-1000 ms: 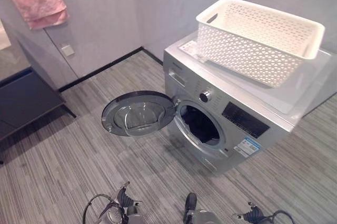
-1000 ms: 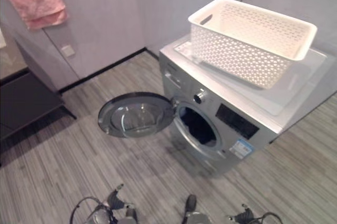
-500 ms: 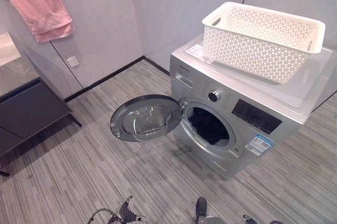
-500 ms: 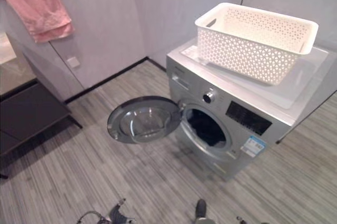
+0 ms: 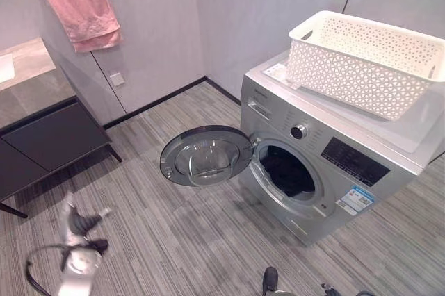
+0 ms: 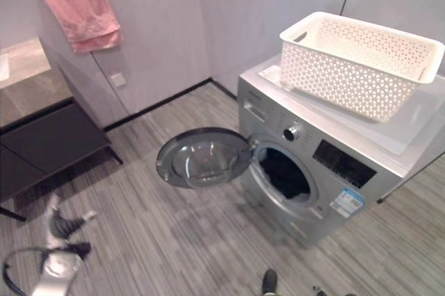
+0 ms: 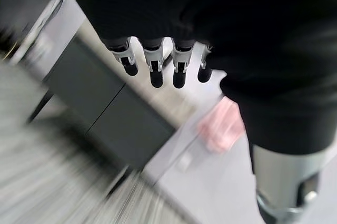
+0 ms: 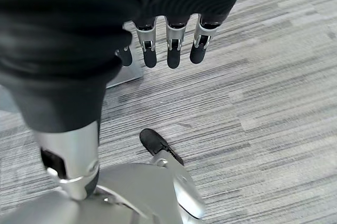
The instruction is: Grab the laundry basket,head to the washer,open it,put in the laundry and shut it.
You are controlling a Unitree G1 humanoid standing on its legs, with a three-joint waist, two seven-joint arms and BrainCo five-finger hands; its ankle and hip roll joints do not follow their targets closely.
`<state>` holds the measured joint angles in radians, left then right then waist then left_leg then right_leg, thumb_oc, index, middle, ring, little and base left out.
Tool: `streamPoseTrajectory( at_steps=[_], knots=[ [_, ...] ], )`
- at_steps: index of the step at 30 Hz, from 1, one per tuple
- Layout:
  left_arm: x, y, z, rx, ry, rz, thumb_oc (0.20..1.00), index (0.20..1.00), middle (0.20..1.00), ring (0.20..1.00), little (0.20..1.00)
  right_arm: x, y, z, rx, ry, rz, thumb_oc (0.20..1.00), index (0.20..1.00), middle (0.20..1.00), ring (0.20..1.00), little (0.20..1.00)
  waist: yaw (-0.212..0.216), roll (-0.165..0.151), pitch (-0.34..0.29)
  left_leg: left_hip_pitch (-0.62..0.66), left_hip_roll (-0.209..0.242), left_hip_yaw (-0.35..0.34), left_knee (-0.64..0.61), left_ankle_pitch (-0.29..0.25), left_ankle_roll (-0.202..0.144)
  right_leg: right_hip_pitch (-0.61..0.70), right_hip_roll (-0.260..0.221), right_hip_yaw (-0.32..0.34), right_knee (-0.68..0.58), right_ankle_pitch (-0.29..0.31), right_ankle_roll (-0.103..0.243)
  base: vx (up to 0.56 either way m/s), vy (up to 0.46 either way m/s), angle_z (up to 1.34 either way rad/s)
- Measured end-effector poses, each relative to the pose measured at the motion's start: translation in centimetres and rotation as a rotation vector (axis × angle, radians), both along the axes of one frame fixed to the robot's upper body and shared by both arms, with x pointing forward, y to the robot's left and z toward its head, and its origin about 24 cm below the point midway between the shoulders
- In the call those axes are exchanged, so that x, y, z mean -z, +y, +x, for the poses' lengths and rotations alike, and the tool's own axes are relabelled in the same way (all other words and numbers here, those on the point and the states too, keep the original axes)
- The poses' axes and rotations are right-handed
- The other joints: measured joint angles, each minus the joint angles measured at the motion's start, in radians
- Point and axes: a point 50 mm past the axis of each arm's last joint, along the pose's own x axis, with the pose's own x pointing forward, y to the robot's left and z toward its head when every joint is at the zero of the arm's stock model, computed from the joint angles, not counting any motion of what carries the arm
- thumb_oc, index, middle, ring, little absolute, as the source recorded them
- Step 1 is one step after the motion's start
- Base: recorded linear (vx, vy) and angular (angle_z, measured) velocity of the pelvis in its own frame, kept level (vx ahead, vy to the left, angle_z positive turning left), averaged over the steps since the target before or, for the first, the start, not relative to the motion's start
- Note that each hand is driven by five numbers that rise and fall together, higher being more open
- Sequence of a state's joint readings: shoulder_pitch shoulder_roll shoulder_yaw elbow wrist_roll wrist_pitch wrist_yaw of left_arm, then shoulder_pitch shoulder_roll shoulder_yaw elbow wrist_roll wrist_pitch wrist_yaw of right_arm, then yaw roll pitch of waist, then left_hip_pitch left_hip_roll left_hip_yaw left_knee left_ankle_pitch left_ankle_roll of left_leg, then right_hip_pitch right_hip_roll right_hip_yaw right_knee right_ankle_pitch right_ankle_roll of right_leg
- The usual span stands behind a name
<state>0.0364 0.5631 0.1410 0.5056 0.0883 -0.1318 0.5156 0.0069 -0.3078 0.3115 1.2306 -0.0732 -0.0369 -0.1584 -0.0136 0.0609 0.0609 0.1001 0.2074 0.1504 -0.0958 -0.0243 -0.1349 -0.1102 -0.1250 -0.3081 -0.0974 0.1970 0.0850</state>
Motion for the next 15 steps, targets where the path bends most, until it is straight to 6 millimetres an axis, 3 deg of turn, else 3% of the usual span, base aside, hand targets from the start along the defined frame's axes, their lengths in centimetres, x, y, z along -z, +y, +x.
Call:
streamPoseTrajectory(
  at_steps=[5,8,10,12,15],
  knots=[
    [-4.8,1.9,5.0,0.029,-0.053,0.129,1.0,1.0,1.0,1.0,1.0,-0.2,0.7,1.5,-0.06,-0.03,0.014,1.0,1.0,1.0,1.0,1.0,-0.004,-0.035,0.005,-0.074,-0.008,-0.004,0.004,0.023,-0.012,-0.072,-0.008,-0.002,0.0,0.021,0.003,-0.1,0.019,0.03],
    [-9.3,2.0,10.0,0.102,-0.039,0.209,1.0,1.0,1.0,1.0,1.0,-0.6,1.1,3.1,-0.124,-0.057,0.008,1.0,1.0,1.0,1.0,1.0,-0.017,-0.07,0.038,-0.155,-0.015,-0.033,0.004,0.058,-0.026,-0.14,-0.015,-0.015,0.007,0.04,-0.01,-0.11,0.008,0.16],
    [-10.7,1.5,11.6,0.125,-0.028,0.236,1.0,1.0,1.0,1.0,1.0,-0.8,1.2,3.9,-0.134,-0.078,0.005,1.0,1.0,1.0,1.0,1.0,-0.033,-0.081,0.06,-0.174,-0.017,-0.035,0.004,0.064,-0.029,-0.155,-0.015,-0.02,0.009,0.045,-0.013,-0.08,0.012,0.13],
    [-12.8,0.7,13.9,0.161,0.025,0.283,1.0,1.0,1.0,1.0,1.0,-1.4,1.6,6.0,-0.172,-0.125,0.001,1.0,1.0,1.0,1.0,1.0,-0.059,-0.098,0.091,-0.215,-0.016,-0.051,0.004,0.076,-0.034,-0.19,-0.014,-0.029,0.009,0.05,-0.019,-0.07,-0.002,0.09],
    [-15.0,-0.8,15.6,0.213,0.01,0.319,1.0,1.0,1.0,1.0,1.0,-2.2,1.9,7.8,-0.196,-0.18,0.004,1.0,1.0,1.0,1.0,1.0,-0.075,-0.105,0.129,-0.245,-0.01,-0.054,0.004,0.082,-0.039,-0.218,-0.009,-0.032,0.009,0.053,-0.022,-0.05,-0.016,0.01]
  ],
)
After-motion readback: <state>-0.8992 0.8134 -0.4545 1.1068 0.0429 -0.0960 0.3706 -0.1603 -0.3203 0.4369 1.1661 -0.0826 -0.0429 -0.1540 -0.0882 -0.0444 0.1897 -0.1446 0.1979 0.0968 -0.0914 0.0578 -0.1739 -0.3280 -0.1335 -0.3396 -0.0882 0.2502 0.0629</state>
